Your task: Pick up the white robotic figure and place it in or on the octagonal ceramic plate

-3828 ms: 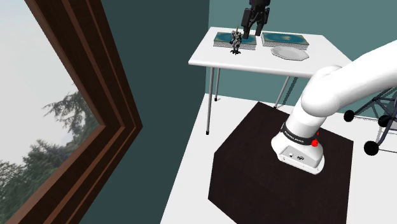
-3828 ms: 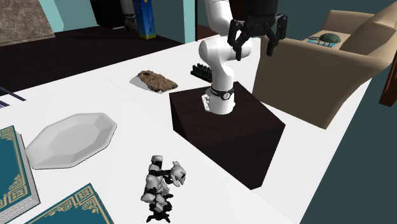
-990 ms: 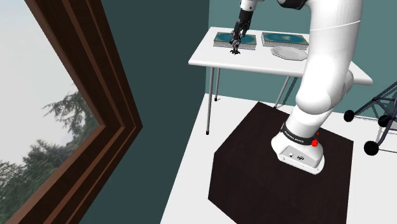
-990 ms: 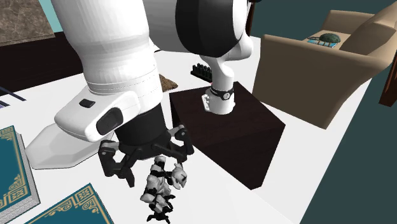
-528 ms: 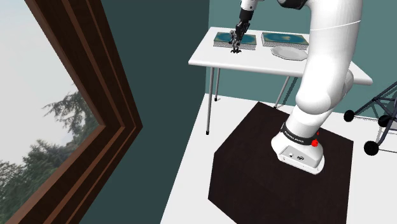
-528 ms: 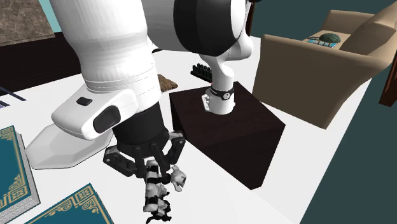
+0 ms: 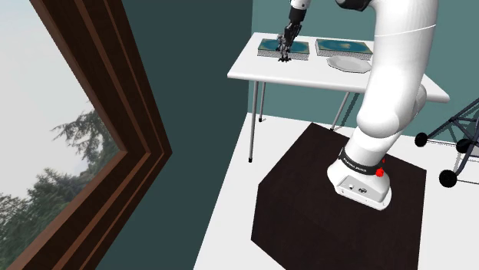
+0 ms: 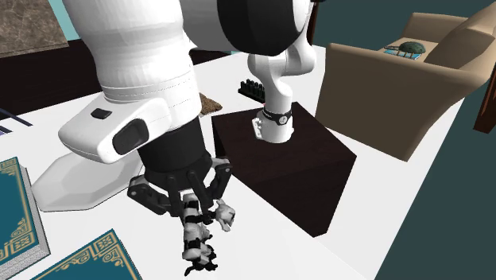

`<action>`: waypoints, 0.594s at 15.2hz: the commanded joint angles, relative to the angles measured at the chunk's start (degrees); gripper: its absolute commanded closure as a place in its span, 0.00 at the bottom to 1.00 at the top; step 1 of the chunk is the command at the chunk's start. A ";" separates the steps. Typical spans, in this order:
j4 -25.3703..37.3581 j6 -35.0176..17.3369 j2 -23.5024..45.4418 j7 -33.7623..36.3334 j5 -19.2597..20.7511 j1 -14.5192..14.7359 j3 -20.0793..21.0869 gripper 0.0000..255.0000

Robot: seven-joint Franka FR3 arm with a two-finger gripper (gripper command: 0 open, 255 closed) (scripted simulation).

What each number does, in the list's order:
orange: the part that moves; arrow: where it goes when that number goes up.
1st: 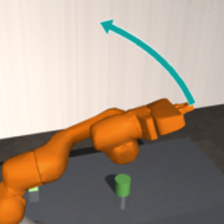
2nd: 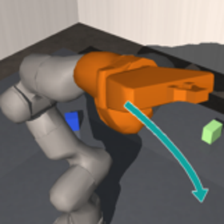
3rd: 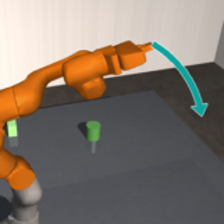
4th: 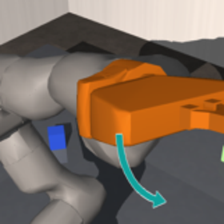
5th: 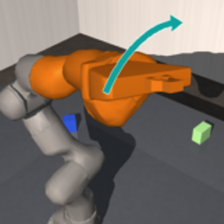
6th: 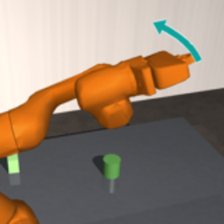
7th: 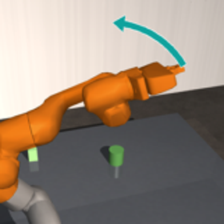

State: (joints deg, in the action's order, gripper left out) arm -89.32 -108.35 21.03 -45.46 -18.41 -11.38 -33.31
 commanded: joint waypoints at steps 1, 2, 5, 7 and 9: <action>1.19 1.36 -0.24 0.30 0.23 -0.05 -0.10 1.00; 1.85 2.08 -0.32 0.43 0.33 -0.10 -0.15 1.00; 3.94 4.27 -0.49 0.82 0.56 -0.30 -0.27 1.00; 5.44 5.76 -0.53 1.05 0.67 -0.48 -0.34 1.00; 7.02 7.29 -0.50 1.28 0.73 -0.68 -0.40 1.00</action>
State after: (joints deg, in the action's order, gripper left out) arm -83.24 -101.86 20.35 -44.19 -17.63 -11.83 -33.68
